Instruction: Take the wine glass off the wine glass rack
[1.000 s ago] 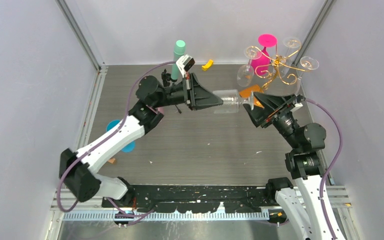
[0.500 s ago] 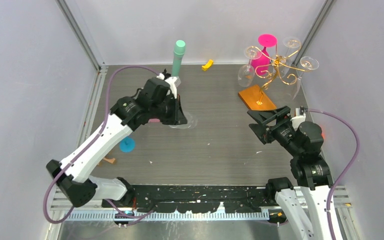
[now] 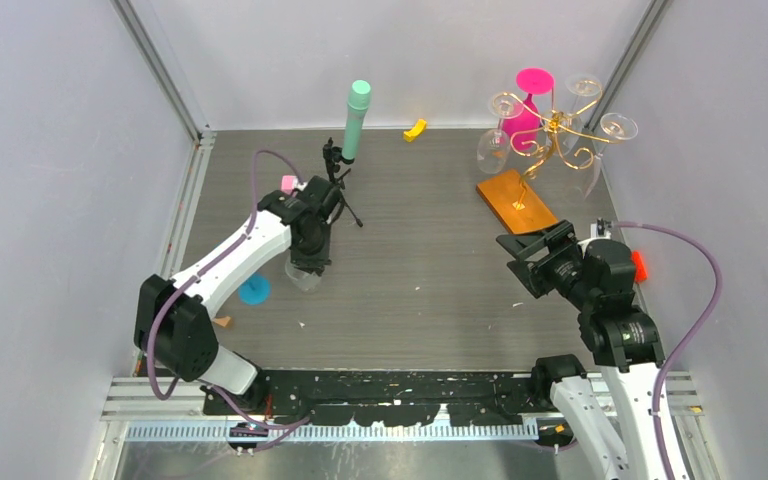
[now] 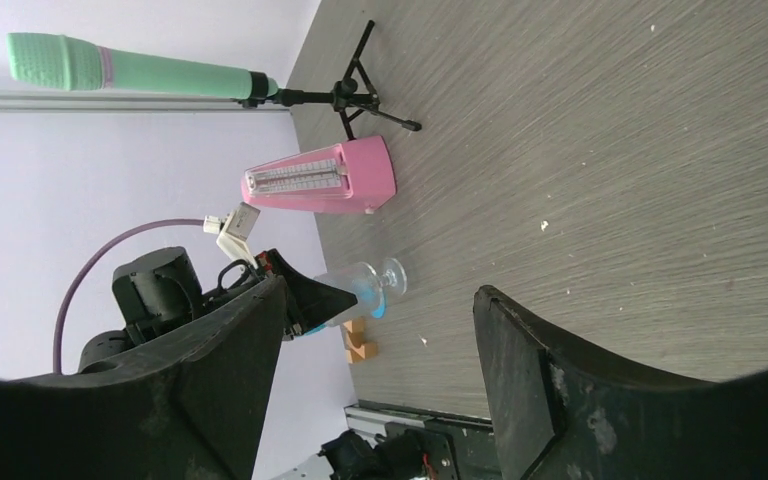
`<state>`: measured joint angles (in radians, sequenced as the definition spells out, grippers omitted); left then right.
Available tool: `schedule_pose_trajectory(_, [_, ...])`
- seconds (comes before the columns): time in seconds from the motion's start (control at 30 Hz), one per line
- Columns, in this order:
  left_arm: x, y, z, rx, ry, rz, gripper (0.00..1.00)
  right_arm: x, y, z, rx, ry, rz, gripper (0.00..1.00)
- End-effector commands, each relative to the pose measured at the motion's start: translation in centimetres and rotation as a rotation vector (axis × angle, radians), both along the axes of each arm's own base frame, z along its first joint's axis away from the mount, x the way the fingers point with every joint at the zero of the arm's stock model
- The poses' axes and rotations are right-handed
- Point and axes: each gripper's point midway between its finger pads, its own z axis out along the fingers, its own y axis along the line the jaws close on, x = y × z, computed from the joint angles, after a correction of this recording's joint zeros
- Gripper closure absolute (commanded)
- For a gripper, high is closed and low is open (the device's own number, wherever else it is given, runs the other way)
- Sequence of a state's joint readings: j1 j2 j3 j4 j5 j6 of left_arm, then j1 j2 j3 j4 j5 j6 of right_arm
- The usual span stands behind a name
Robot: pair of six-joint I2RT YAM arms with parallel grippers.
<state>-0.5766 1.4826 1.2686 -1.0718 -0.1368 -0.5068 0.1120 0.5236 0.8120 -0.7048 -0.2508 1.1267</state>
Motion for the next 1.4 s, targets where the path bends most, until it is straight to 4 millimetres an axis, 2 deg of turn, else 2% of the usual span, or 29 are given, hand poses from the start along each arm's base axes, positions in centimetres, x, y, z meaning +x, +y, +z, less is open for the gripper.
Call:
schedule_pose_trajectory(0.0, [2.0, 1.4, -0.2, -0.017, -0.071, 0.056, 1.0, 0.9, -0.3, -0.3, -0.019, -0.017, -0.022, 0.27])
schedule_pose_trajectory(0.27, [1.4, 4.5, -2.1, 0.033, -0.027, 0.141, 1.0, 1.9, -0.1, -1.2, 0.007, 0.013, -0.03, 0.29])
schedule_pose_trajectory(0.43, [1.3, 5.3, -2.4, 0.025, -0.013, 0.169, 1.0, 2.2, -0.1, -1.1, 0.006, 0.015, -0.029, 0.3])
schedule_pose_trajectory(0.63, [1.1, 5.8, -2.7, 0.026, 0.017, 0.19, 0.81, 2.5, -0.2, -1.4, 0.012, 0.03, -0.043, 0.3])
schedule_pose_trajectory(0.9, [2.1, 5.1, 1.5, -0.042, -0.078, 0.167, 0.44, 2.5, -0.4, -0.9, -0.008, 0.029, -0.05, 0.3])
schedule_pose_trajectory(1.07, [2.2, 5.5, 4.0, -0.046, -0.144, 0.151, 0.29, 2.8, -0.7, 0.1, -0.006, 0.008, -0.071, 0.3])
schedule_pose_trajectory(1.27, [2.1, 4.3, 8.0, -0.153, -0.261, 0.056, 0.11, 4.2, -1.1, 3.6, -0.031, -0.052, -0.093, 0.3])
schedule_pose_trajectory(1.3, [2.2, 4.4, 8.8, -0.159, -0.295, 0.046, 0.08, 4.4, -1.2, 4.9, -0.029, -0.078, -0.098, 0.3])
schedule_pose_trajectory(1.33, [2.3, 4.5, 9.5, -0.166, -0.329, 0.04, 0.06, 4.8, -1.2, 5.2, -0.029, -0.077, -0.103, 0.3])
schedule_pose_trajectory(1.37, [2.3, 4.4, 10.3, -0.177, -0.361, 0.031, 0.04, 5.1, -1.2, 6.7, -0.022, -0.112, -0.103, 0.3])
